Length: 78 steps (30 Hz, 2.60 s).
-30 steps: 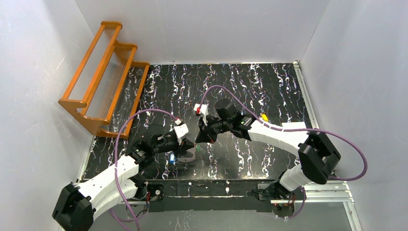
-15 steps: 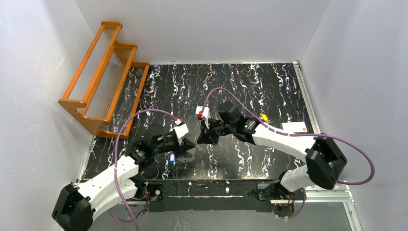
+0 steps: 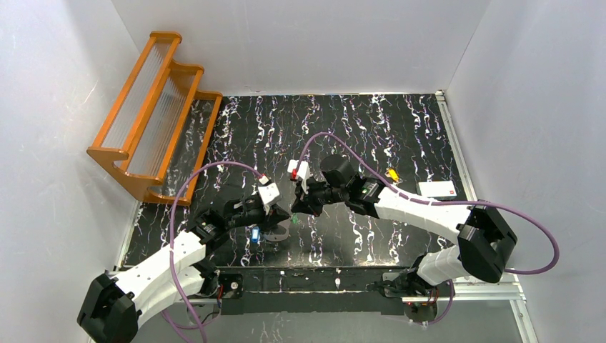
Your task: Put the keys on the keyring
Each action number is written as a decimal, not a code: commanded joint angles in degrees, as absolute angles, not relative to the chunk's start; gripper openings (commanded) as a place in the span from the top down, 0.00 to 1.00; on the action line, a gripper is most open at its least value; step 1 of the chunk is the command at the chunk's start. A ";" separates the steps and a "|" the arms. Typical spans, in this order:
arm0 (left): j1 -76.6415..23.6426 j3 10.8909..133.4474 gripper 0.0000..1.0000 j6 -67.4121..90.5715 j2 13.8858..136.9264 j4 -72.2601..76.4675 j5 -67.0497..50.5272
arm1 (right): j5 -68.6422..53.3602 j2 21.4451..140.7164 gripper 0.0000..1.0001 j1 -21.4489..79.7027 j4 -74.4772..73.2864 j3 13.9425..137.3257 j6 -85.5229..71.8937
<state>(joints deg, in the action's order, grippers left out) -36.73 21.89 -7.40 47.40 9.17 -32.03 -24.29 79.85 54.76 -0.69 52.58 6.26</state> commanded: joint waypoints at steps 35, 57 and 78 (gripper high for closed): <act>-37.00 21.54 1.00 -8.30 41.39 11.67 -32.61 | -14.85 71.82 0.32 56.76 10.92 44.71 4.76; -37.09 18.41 1.00 -9.94 37.92 18.16 -38.28 | -28.83 61.54 0.65 56.68 33.09 31.17 17.99; -37.17 18.46 1.00 -9.41 38.59 18.49 -38.76 | -26.98 68.33 0.54 56.59 34.27 33.76 19.83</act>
<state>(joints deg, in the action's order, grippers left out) -36.88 18.46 -9.37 38.74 16.64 -37.15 -27.51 67.90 56.69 30.33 31.33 18.46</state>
